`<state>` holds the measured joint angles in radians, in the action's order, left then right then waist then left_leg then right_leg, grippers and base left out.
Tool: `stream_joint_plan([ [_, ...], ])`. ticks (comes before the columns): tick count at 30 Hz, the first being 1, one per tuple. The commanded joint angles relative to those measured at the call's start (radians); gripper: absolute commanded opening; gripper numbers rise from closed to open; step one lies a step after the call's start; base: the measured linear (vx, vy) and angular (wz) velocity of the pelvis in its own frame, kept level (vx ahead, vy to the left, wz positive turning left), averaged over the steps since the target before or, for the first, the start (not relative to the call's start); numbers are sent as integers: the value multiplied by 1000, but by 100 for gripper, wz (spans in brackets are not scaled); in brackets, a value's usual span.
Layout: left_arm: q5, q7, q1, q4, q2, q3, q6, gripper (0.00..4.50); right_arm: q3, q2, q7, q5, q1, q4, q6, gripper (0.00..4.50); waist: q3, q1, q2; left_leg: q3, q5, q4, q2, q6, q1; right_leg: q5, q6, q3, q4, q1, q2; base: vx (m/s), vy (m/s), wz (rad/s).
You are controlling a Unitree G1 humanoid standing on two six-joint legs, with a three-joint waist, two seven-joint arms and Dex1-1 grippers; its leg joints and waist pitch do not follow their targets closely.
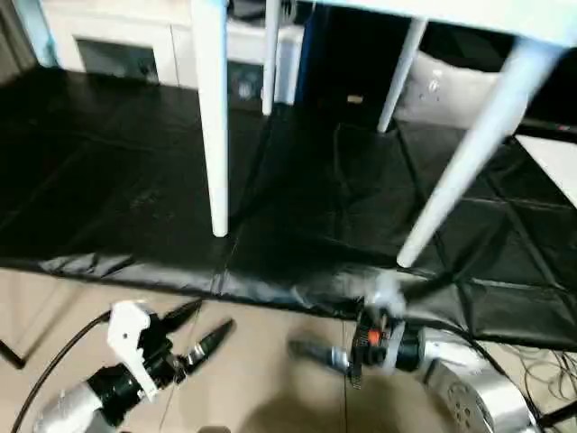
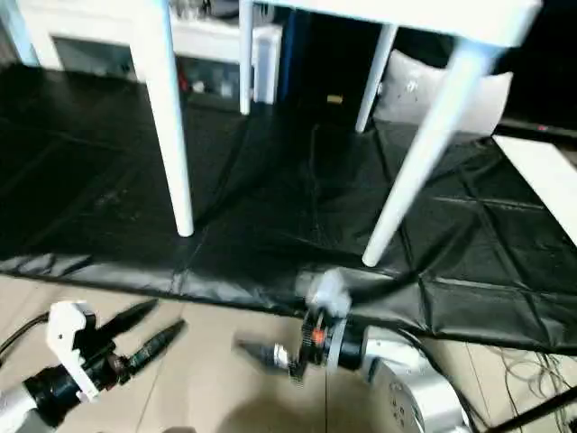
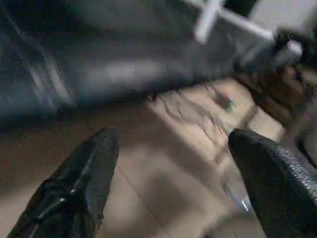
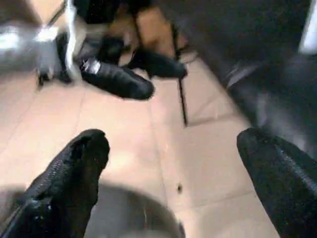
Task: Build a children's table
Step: Flip table
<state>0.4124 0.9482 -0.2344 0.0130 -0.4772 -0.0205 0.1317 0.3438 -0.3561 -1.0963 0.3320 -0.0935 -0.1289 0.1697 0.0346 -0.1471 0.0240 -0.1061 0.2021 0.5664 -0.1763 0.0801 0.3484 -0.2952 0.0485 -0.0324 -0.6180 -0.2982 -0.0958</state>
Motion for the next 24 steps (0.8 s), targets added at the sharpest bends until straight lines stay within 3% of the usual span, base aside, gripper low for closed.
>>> stream_joint_plan([
  [1, -71, 83, 47, 138, -16, 51, -23, 414, 28, 3, -28, -63, -38, -100, -52, 450, -22, -4, -15, -7, 411, -95, -35, 48, -16, -401, -124, 38, 119, -24, -57, -57, -46, -1],
  [3, -111, 104, 87, 241, -25, 84, -44, 426, 53, 9, -41, -99, -61, -160, -85, 450, -29, -5, -15, -15, 339, -95, -40, 34, -12, -295, -143, 35, 108, -22, -52, -28, -23, -1],
  [4, -186, 105, 173, 440, -16, 137, -80, 435, 109, 17, -51, -175, -103, -270, -143, 450, -31, 0, -15, -20, 328, -92, -37, 32, -8, -308, -135, 30, 109, -27, -48, 0, 0, 0],
  [5, -221, 70, 228, 554, 2, 154, -83, 438, 136, 24, -52, -210, -125, -333, -162, 450, -34, 1, -20, -20, 335, -92, -37, 43, -11, -303, -138, 30, 104, -29, -47, 0, 0, 0],
  [7, -316, -62, 340, 792, 44, 201, -85, 444, 197, 47, -5, -297, -174, -498, -208, 450, -34, 0, -14, -23, 373, -92, -41, 68, -12, -308, -155, 29, 102, -37, -50, 0, 0, 0],
  [8, -316, -62, 340, 792, 44, 201, -85, 444, 197, 47, -5, -297, -174, -498, -208, 450, -35, -5, -17, -21, 379, -94, -45, 74, -13, -306, -161, 29, 101, -37, -57, 0, 0, 0],
  [9, -327, -73, 346, 814, 47, 209, -89, 444, 207, 50, 8, -313, -181, -523, -222, 450, -37, -4, -7, -18, 359, -98, -51, 67, -1, -253, -179, 26, 95, -25, -58, 0, 0, 0],
  [10, -347, -118, 355, 845, 61, 223, -69, 444, 219, 68, 47, -337, -196, -598, -209, 450, -37, -2, 1, -19, 336, -98, -51, 61, 5, -223, -182, 23, 91, -24, -55, 0, 0, 0],
  [12, -353, -164, 362, 870, 84, 224, -48, 444, 224, 85, 90, -353, -201, -654, -196, 450, -47, 1, -4, -21, 271, -91, -49, 50, 4, -102, -209, 19, 77, -24, -49, 29, 3, -3],
  [13, -352, -280, 402, 954, 158, 199, -25, 444, 193, 142, 231, -369, -198, -792, -172, 450, -52, 5, 5, -28, 224, -83, -48, 30, 8, 21, -241, 16, 67, -25, -43, 0, 0, 0],
  [14, -335, -338, 423, 992, 198, 171, -27, 444, 163, 171, 321, -364, -190, -852, -155, 450, -57, 5, 3, -30, 194, -79, -44, 26, 10, 68, -250, 16, 61, -24, -42, 0, 0, 0],
  [15, -324, -372, 436, 1015, 222, 152, -32, 444, 143, 189, 378, -360, -185, -889, -143, 450, -58, 2, -3, -34, 188, -75, -47, 25, 6, 127, -274, 15, 59, -33, -42, 0, 0, 0],
  [16, -305, -459, 474, 1088, 262, 107, -51, 444, 100, 221, 497, -345, -183, -969, -132, 450, -58, 1, 2, -35, 188, -73, -46, 23, 8, 147, -275, 14, 57, -31, -41, 0, 0, 0],
  [17, -303, -476, 479, 1099, 267, 100, -53, 444, 92, 226, 520, -342, -182, -981, -130, 450, -52, 5, -3, -39, 218, -75, -46, 21, 11, 149, -274, 16, 58, -35, -38, 0, 0, 0],
  [18, -300, -500, 487, 1114, 274, 90, -57, 444, 81, 233, 553, -338, -180, -997, -126, 450, -56, 3, 4, -38, 222, -74, -49, 16, 14, 149, -263, 15, 55, -28, -43, 0, 0, 0],
  [19, -306, -594, 500, 1137, 288, 76, -59, 444, 28, 253, 694, -310, -172, -1043, -95, 450, -56, 2, -11, -37, 200, -72, -50, 14, 14, 194, -247, 17, 55, -32, -41, 0, 0, 0],
  [20, -306, -594, 500, 1137, 288, 76, -59, 444, 28, 253, 694, -310, -172, -1043, -95, 450, -55, 7, -4, -37, 189, -72, -48, 10, 18, 209, -240, 16, 53, -29, -40, 0, 0, 0],
  [21, -301, -621, 504, 1145, 295, 66, -52, 444, -15, 261, 762, -282, -167, -1065, -82, 450, -50, 5, -22, -38, 206, -73, -45, 13, 17, 184, -227, 15, 55, -32, -39, 0, 0, 0],
  [22, -300, -624, 503, 1146, 297, 65, -47, 444, -33, 264, 779, -267, -164, -1069, -82, 450, -48, 9, -14, -41, 226, -74, -47, 11, 15, 162, -222, 17, 62, -34, -39, 0, 0, 0],
  [23, -295, -622, 498, 1153, 307, 59, -20, 444, -135, 282, 860, -186, -147, -1099, -83, 450, -41, 15, -28, -42, 273, -76, -48, 22, 13, 117, -218, 20, 66, -37, -40, 0, 0, 0],
  [24, -299, -619, 502, 1168, 314, 54, -17, 444, -180, 292, 891, -161, -147, -1121, -89, 450, -41, 13, -21, -44, 286, -76, -50, 19, 10, 93, -220, 23, 68, -38, -43, 0, 0, 0],
])
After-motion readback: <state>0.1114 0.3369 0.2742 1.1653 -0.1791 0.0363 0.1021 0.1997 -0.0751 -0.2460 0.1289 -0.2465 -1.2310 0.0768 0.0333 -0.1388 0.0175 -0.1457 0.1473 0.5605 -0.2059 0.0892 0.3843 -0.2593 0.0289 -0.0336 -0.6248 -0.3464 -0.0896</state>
